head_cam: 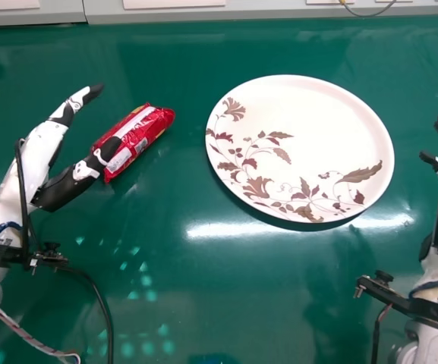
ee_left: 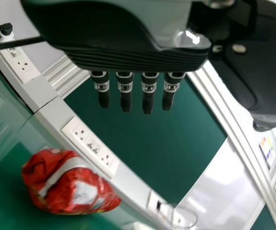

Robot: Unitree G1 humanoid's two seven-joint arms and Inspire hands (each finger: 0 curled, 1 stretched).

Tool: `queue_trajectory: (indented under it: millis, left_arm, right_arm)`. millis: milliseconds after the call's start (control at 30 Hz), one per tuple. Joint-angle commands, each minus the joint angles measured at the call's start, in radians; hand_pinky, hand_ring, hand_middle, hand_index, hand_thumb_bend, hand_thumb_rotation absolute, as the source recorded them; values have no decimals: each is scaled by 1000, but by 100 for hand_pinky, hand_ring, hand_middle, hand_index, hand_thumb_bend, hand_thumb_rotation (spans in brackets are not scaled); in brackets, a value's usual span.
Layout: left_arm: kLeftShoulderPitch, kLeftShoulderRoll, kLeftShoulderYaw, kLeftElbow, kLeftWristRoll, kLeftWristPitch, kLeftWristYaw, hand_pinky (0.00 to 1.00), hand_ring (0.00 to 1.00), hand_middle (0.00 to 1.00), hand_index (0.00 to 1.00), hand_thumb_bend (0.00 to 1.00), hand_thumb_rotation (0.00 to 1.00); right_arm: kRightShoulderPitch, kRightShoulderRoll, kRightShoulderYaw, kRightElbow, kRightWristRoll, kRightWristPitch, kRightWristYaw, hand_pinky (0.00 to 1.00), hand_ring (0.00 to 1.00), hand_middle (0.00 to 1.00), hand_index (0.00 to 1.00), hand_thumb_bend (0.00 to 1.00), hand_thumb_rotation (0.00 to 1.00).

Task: Pick up biscuit and place it in the plate

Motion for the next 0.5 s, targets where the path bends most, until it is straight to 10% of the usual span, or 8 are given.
queue_trajectory:
  millis: [0, 467]
  left_arm:
    - [15, 28, 15, -25, 37, 22, -15, 98, 99, 100, 100, 99, 19]
    - [-44, 122, -29, -149, 428, 245, -85, 74, 82, 86, 90, 100, 41]
  right_arm:
    - [8, 6, -4, 2, 0, 1, 0, 77, 84, 83, 78, 68, 43]
    - [33, 14, -8, -22, -2, 4, 0, 76, 83, 83, 77, 67, 39]
